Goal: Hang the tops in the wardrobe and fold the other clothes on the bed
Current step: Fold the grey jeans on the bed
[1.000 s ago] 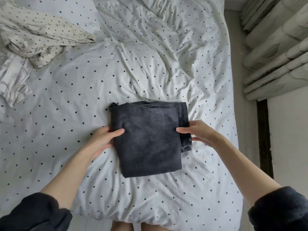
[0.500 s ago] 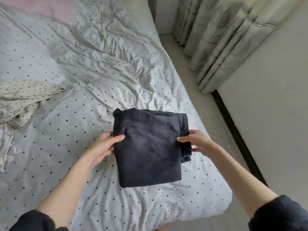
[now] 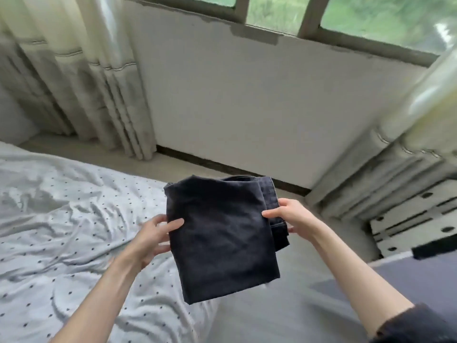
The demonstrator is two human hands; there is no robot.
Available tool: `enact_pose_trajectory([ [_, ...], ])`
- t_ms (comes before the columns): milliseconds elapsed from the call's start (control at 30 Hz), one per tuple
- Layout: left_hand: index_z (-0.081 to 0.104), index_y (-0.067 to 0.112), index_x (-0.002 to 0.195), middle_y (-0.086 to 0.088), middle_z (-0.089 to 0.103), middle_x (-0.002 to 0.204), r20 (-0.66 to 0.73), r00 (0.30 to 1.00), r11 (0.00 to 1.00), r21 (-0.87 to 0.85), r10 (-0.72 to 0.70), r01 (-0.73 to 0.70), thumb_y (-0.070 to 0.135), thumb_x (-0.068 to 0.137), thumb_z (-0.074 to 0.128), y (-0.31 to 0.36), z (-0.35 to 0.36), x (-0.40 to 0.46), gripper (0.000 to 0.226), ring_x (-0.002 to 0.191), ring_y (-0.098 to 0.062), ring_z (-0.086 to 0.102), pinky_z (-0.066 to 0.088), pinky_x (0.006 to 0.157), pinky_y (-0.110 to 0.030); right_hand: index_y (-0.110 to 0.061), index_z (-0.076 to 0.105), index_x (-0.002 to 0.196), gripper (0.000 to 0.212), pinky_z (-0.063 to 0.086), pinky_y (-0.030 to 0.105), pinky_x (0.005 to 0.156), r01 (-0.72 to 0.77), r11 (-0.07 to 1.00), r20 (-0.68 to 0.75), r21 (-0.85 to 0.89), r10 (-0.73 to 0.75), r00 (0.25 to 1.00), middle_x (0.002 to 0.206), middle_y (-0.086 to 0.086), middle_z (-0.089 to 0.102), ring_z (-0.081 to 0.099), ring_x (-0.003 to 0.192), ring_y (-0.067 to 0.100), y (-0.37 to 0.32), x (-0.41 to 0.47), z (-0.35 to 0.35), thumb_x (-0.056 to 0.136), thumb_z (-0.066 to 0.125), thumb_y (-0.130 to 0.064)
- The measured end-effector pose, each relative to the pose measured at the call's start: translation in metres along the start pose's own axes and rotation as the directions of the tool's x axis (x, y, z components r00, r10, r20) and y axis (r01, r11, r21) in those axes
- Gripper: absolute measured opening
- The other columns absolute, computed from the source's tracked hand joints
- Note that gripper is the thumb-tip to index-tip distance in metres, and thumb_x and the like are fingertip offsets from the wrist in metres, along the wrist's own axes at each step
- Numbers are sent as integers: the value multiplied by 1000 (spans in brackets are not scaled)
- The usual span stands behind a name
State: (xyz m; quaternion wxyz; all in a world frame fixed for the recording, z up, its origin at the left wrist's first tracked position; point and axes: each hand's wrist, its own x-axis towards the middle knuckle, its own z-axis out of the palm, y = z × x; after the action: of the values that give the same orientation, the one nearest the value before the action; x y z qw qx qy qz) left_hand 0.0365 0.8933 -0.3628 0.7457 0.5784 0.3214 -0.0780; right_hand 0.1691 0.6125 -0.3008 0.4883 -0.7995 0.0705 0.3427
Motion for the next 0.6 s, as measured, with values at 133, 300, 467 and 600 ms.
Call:
enact_pose_trajectory([
  [133, 61, 9, 108, -8, 71, 97, 196, 981, 988, 149, -3, -27, 19, 83, 69, 3, 91, -11, 28, 85, -24, 68, 53, 69, -34, -15, 66, 103, 25, 50, 22, 59, -21, 982, -178, 188, 56, 982, 89, -4, 73, 68, 74, 8, 73, -68, -71, 78, 70, -12],
  [300, 62, 9, 103, -7, 72, 92, 432, 901, 945, 310, -39, -108, 19, 84, 69, -17, 229, -52, 22, 78, -20, 69, 54, 61, -30, -16, 65, 103, 24, 56, 32, 76, -12, 939, -397, 345, 157, 904, 93, 1, 74, 70, 85, 16, 169, -176, -155, 80, 70, -13],
  [467, 62, 5, 105, -10, 71, 91, 648, 757, 907, 364, -83, -212, 17, 84, 69, -38, 363, -116, 25, 76, -21, 67, 57, 67, -36, -15, 66, 100, 22, 52, 26, 61, 78, 894, -608, 442, 234, 758, 90, 1, 73, 70, 81, 17, 236, -293, -228, 79, 70, -9],
  [600, 61, 6, 100, -8, 67, 86, 785, 612, 889, 342, -92, -305, 18, 82, 70, -43, 464, -172, 23, 70, -17, 63, 53, 62, -31, -15, 65, 99, 21, 51, 25, 60, 160, 874, -750, 460, 285, 597, 89, 0, 72, 69, 79, 16, 268, -384, -274, 80, 70, -9],
])
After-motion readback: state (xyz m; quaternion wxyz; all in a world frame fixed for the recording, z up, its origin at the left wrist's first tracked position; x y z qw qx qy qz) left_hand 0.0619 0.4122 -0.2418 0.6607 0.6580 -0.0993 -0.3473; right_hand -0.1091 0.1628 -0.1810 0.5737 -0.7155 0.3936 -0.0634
